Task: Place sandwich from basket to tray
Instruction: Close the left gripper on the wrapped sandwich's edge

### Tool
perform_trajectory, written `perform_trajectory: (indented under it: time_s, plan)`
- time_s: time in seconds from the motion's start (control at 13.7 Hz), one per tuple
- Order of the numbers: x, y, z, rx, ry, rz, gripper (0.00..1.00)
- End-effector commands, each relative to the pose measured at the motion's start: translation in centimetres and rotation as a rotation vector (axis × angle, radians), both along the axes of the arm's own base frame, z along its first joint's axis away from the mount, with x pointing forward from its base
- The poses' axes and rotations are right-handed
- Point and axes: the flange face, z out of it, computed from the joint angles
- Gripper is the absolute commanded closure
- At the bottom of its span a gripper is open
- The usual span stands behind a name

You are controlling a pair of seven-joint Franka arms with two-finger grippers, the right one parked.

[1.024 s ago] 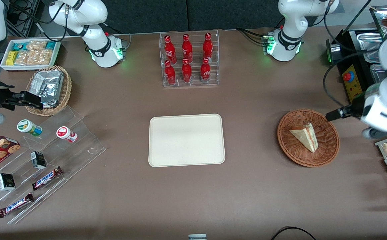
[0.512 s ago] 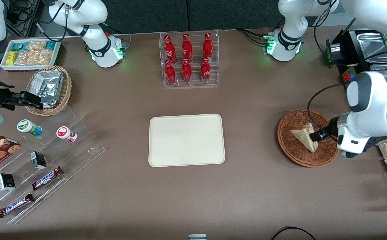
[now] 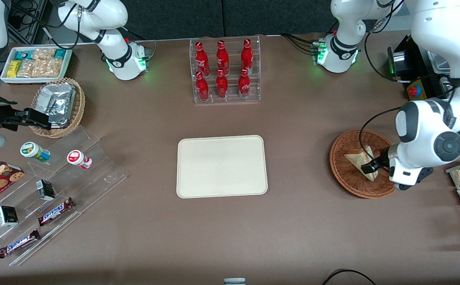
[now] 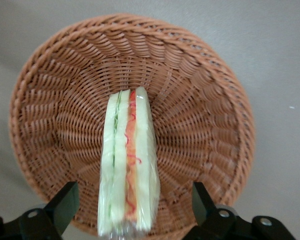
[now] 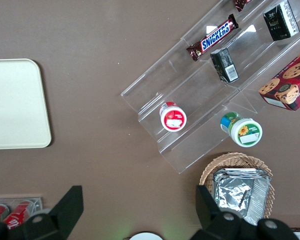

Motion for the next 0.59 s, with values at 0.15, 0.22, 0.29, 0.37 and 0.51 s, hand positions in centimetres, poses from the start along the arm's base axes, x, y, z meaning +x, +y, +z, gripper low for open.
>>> perform_trajectory:
  time_s: [0.15,0.22,0.29,0.37,0.51]
  plan:
    - [-1.0,0.0,-5.5,0.015,0.041,0.006,0.00]
    - [-1.3,0.0,-6.6,0.015,0.060,0.006,0.00]
    - [-1.2,0.0,-6.8,0.016,0.057,0.004,0.05]
    - [-1.2,0.1,-6.6,0.020,0.052,-0.002,0.48]
    - [-0.9,0.2,-5.1,0.023,0.040,-0.005,0.98]
